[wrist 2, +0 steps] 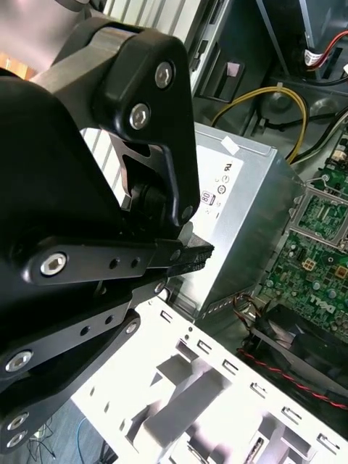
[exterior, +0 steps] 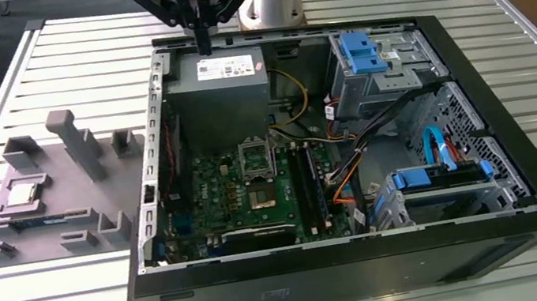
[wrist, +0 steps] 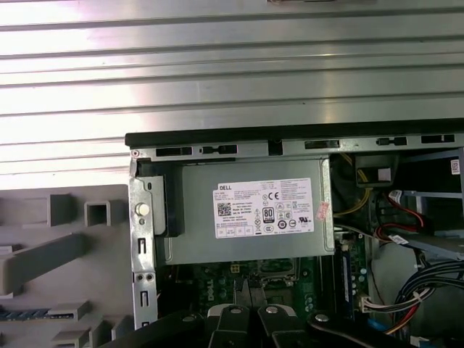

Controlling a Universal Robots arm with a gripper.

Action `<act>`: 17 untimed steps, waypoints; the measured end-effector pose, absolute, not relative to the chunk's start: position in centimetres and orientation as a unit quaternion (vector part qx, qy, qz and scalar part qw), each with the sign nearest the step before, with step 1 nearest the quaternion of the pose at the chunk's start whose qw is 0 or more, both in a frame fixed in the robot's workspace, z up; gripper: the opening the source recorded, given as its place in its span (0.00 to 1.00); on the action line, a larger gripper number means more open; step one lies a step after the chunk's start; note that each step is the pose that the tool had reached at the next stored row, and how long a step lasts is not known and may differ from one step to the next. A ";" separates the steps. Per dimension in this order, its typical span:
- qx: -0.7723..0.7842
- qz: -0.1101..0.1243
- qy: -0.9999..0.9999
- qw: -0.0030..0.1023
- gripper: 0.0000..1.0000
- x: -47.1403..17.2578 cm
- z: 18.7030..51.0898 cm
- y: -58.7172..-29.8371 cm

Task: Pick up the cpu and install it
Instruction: 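Reach for the cpu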

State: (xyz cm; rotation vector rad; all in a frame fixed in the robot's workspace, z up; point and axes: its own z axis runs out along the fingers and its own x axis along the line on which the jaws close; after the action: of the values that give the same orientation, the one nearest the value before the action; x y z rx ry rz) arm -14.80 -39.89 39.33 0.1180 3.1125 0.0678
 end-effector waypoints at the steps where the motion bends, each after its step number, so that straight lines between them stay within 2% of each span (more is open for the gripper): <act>1: 0.038 0.022 0.999 0.013 0.11 -14.9 39.3 -39.9; 17: 0.038 0.022 0.999 0.013 0.11 -16.0 39.3 -39.9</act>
State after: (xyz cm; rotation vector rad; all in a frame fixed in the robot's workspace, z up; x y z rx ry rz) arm -15.99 -39.89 39.32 0.1180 3.1125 0.0677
